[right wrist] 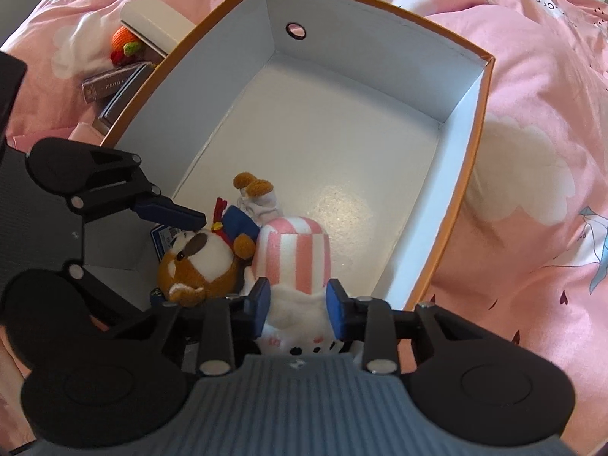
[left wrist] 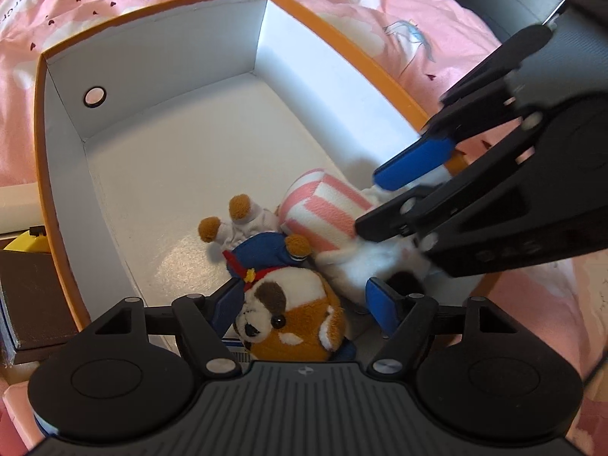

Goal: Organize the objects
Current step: 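Carry both plushes over the orange box and lower them inside, then open both grippers to release the plushes and lift out of the box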

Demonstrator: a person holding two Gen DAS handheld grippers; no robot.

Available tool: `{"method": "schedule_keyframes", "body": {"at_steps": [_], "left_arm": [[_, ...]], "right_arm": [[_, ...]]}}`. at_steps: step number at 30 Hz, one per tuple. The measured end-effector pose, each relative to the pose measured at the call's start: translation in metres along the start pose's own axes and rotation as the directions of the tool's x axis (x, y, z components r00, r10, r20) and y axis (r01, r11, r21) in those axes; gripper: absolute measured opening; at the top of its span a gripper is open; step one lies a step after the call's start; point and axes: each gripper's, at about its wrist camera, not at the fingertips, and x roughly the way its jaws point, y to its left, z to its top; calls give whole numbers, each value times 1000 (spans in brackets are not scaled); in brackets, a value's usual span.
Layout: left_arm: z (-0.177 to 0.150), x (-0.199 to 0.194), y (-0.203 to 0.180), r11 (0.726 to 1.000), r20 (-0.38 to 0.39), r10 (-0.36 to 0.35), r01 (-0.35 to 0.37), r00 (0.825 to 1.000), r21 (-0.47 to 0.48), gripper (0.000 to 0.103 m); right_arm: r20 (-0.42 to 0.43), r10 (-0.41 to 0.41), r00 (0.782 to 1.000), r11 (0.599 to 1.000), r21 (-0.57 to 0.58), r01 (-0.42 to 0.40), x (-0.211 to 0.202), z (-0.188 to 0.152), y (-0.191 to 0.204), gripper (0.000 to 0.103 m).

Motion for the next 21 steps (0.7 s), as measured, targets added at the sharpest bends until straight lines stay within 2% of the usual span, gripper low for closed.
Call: {"method": "schedule_keyframes", "body": {"at_steps": [3, 7, 10, 11, 13, 18, 21], "left_arm": [[0, -9, 2, 1000, -3, -26, 26, 1000, 5, 78], [2, -14, 8, 999, -17, -34, 34, 999, -13, 63], [2, -13, 10, 999, -17, -34, 34, 999, -20, 50], [2, -12, 11, 999, -17, -34, 34, 999, -26, 44], [-1, -10, 12, 998, -21, -54, 53, 998, -39, 39], [0, -3, 11, 996, -2, -82, 82, 997, -45, 36], [0, -1, 12, 994, 6, -103, 103, 995, -46, 36]], "right_arm": [[0, 5, 1000, 1000, 0, -5, 7, 1, 2, 34], [39, -81, 996, 993, 92, 77, 11, 6, -3, 34], [48, -113, 992, 987, 122, 106, 16, 9, -3, 34], [44, -105, 994, 988, 120, 99, 16, 9, -2, 37], [15, -68, 998, 992, 109, 66, 17, 9, -1, 44], [-79, -24, 997, 993, 113, 33, 18, 3, 0, 42], [-121, 5, 993, 989, 146, 13, 18, -3, -3, 37]]}}
